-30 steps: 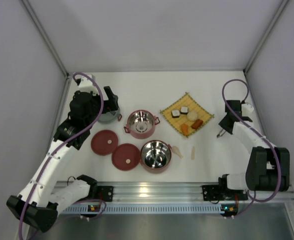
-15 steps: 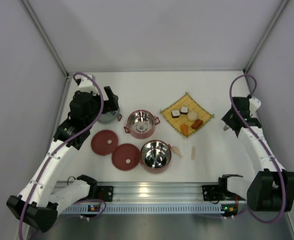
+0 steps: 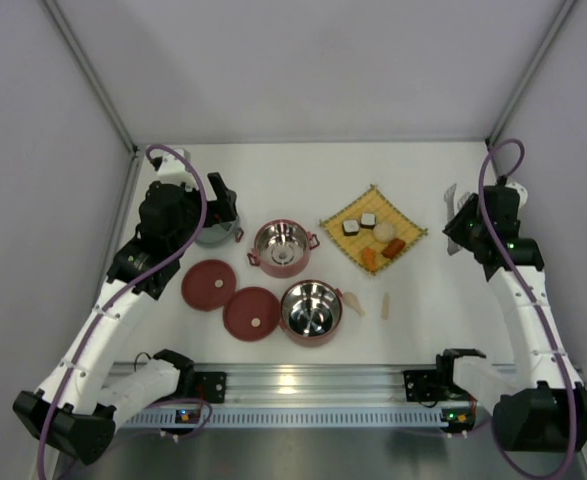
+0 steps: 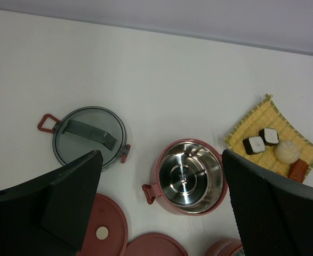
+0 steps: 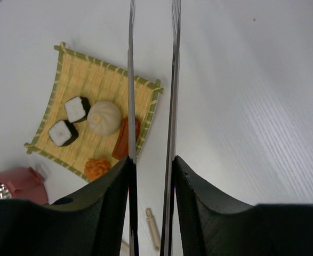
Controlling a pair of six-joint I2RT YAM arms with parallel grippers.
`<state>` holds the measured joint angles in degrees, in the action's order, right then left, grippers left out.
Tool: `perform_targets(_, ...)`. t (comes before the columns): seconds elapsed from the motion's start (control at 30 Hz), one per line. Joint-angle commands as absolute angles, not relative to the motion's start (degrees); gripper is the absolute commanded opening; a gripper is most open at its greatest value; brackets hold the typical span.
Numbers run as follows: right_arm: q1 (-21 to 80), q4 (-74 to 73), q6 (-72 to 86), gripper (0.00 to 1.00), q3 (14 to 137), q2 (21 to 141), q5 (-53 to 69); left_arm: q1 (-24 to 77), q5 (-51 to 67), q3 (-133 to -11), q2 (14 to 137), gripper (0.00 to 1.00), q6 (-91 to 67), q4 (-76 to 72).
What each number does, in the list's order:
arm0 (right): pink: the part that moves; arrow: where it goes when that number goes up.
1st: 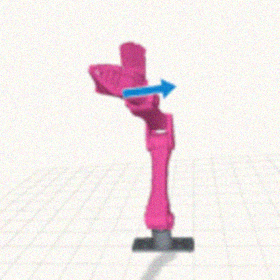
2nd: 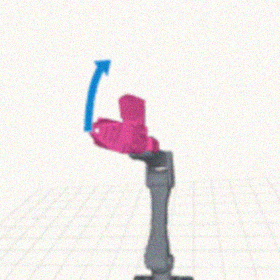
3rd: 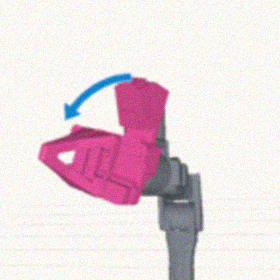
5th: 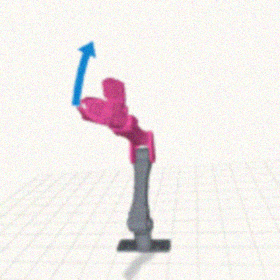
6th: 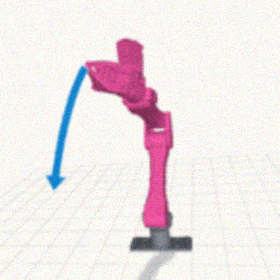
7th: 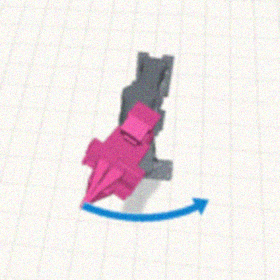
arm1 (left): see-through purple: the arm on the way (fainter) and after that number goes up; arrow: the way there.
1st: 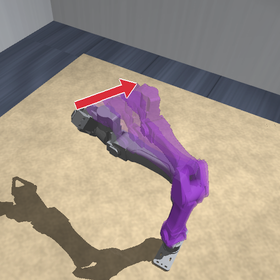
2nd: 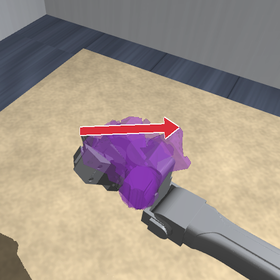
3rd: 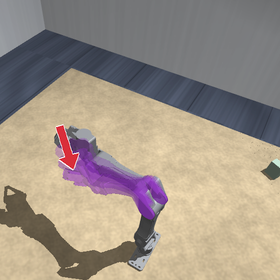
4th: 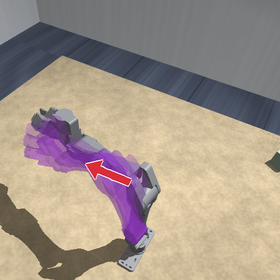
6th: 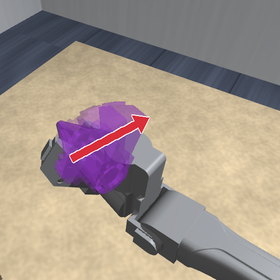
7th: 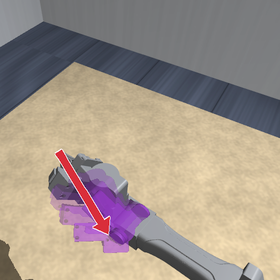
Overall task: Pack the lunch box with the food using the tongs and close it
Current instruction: Pick up the clamp at the center of the board.
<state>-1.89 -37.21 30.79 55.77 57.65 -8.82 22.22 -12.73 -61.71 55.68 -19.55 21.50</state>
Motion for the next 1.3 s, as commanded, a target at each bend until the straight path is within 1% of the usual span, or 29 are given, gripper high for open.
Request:
perform_targets(0.0,-1.58,-40.95,28.83,0.36,59.15,55.9,-2.48,22.06,-11.69,-63.63,55.63,0.99,-19.42,20.65)
perform_targets(0.1,-0.18,-41.48,28.13,0.36,59.06,56.07,2.28,21.97,-11.69,-63.54,55.64,0.99,-19.42,20.57)
perform_targets(0.13,2.96,-41.83,28.04,0.35,59.24,56.42,2.72,21.97,-11.78,-63.54,55.63,0.99,-19.51,20.65)
perform_targets(0.53,16.07,-43.06,27.42,0.38,59.68,58.97,0.36,21.97,-11.69,-63.46,56.25,0.99,-19.6,20.57)
perform_targets(0.67,17.49,-44.3,26.55,0.39,59.59,58.89,-5.18,22.06,-11.69,-63.54,56.25,0.99,-19.69,20.65)
perform_targets(0.93,19.16,-44.3,24.52,0.44,57.75,59.41,-7.82,21.97,-11.43,-63.37,56.87,0.99,-19.78,20.65)
perform_targets(1.27,20.74,-43.51,22.68,0.45,55.81,61.79,-9.23,21.97,-11.51,-63.46,57.39,0.99,-19.78,20.65)
